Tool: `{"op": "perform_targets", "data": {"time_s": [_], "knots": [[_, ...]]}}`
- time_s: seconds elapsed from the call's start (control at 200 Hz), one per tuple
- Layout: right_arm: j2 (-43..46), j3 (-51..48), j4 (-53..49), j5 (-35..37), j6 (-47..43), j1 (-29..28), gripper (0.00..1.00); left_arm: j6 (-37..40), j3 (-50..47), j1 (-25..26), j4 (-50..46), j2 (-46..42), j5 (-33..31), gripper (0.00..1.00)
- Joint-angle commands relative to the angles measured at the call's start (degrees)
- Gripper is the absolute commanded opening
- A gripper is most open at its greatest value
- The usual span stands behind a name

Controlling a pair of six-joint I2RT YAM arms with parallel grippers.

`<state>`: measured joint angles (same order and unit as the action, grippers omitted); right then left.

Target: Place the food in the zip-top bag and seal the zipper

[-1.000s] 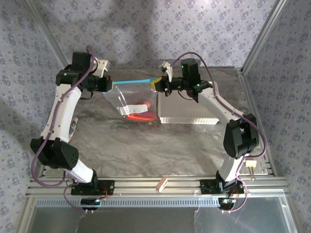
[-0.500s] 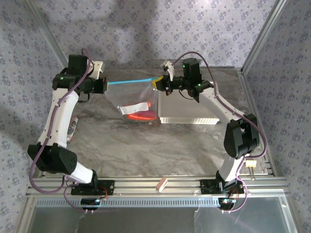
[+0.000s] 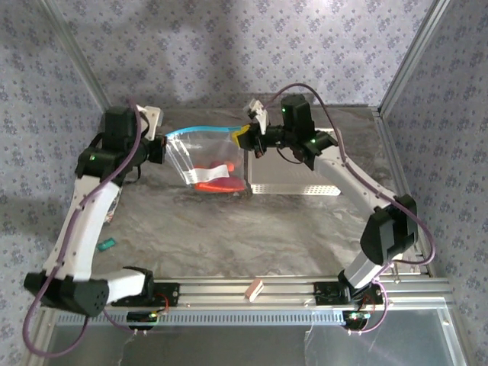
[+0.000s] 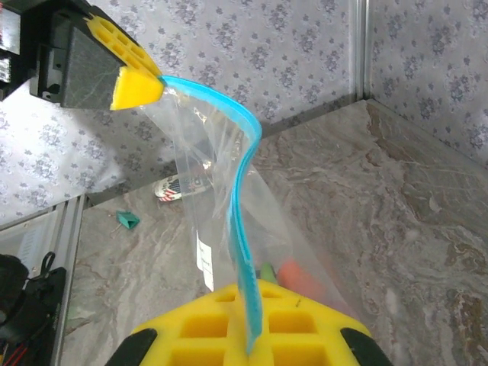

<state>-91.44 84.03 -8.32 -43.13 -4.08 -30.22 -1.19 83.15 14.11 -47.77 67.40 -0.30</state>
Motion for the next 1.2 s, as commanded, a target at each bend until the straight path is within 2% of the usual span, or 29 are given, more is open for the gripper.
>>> {"op": "perform_targets", "data": {"time_s": [0.0,0.12,0.27,0.44,0.58,0.905,1.194], "knots": [[4.12,-0.75,-3.86,2.42,-0.88,-2.62,0.0,-2.82,-0.41,1.04,1.66,-5.18,-3.68,0.0],[3.33,1.83,-8.73,1.02,2.62,-3.33,0.0,-4.07,0.71,1.18,-1.33,-7.4,-3.02,0.0],[-1.74,5.92,-13.54,5.68,4.63,-2.73,0.0,-4.19,-2.82,-0.84,2.29,-5.48,-0.93,0.0],[-12.84,12.8,-13.52,6.7,6.62,0.71,0.0,-4.65,-6.85,-6.85,11.49,4.54,4.81,0.0],[-24.71,22.5,-13.45,7.32,7.67,4.07,0.0,-4.51,-3.55,-10.05,16.5,16.6,7.12,0.0],[-40.4,38.84,-14.56,6.65,8.9,7.3,0.01,-2.8,13.92,-10.94,15.68,41.21,10.35,0.0],[-47.67,44.63,-13.15,6.28,10.53,8.1,0.1,-3.61,19.98,-10.9,18.2,51.45,10.33,0.0]]}}
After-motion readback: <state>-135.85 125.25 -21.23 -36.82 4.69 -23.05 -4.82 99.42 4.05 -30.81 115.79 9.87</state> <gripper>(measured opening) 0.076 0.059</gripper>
